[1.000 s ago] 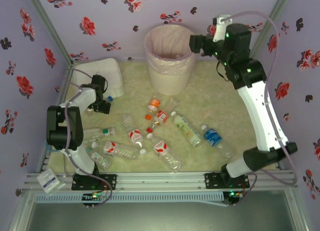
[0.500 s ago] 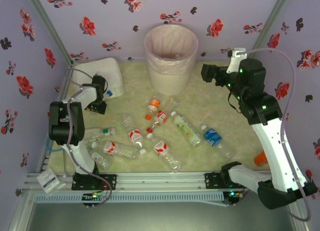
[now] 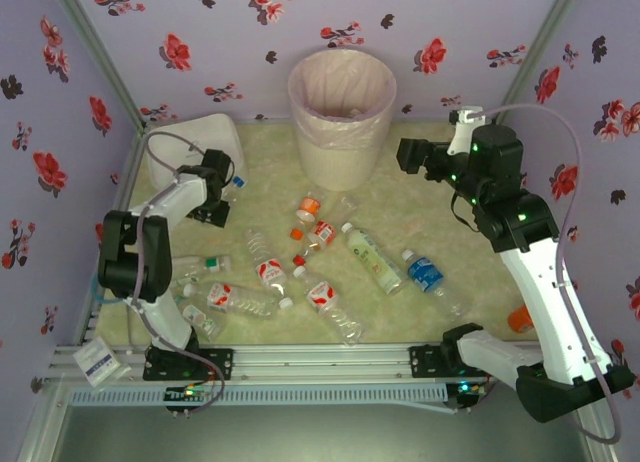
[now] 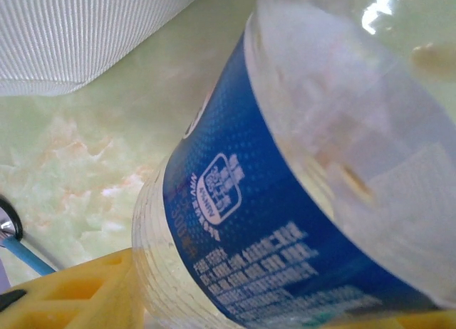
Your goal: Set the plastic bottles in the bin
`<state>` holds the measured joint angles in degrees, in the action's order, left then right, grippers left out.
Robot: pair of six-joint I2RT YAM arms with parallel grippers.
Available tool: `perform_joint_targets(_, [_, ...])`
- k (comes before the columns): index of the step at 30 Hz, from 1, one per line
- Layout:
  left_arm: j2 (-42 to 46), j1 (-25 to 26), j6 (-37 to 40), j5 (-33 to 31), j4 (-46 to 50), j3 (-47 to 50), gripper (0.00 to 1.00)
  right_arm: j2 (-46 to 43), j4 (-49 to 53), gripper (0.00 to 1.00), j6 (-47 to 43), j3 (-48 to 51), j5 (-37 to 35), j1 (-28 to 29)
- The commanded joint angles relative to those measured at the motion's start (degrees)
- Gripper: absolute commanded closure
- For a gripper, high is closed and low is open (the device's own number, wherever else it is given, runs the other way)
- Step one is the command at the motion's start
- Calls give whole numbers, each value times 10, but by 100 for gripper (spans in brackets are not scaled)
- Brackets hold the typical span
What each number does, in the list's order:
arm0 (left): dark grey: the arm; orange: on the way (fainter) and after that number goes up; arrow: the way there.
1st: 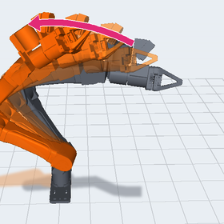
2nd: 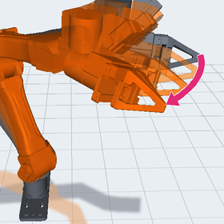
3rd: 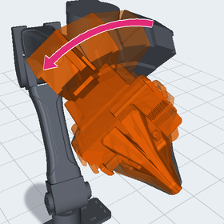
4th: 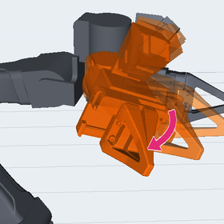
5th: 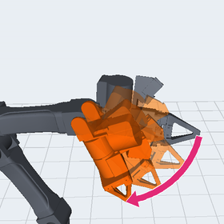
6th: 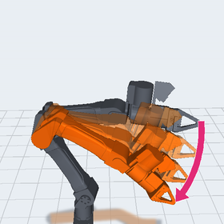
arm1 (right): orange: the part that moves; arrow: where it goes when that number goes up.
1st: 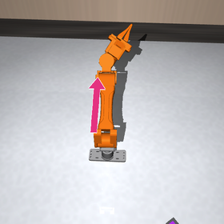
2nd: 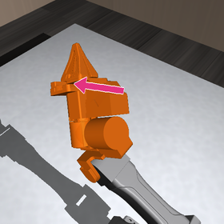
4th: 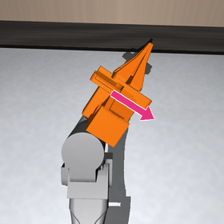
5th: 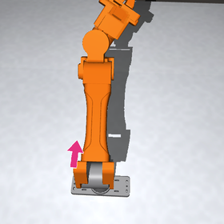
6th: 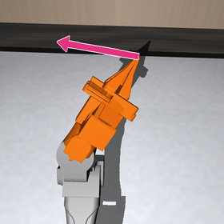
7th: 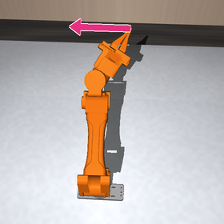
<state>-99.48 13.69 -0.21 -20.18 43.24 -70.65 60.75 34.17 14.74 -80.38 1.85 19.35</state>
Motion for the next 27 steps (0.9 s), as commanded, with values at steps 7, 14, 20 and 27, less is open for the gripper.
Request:
perform_joint_targets(7, [166, 112, -88, 163, -7, -10, 61, 19, -100, 9, 94, 49, 162, 10])
perform_joint_targets(14, [198, 213, -125, 281, -81, -26, 62, 61, -166, 12, 110, 55, 171, 97])
perform_joint_targets(20, [196, 270, -151, 336, -141, -39, 63, 109, -181, 12, 102, 42, 159, 131])
perform_joint_targets(27, [183, 283, -151, 346, -151, -50, 63, 136, -199, 21, 112, 42, 171, 134])
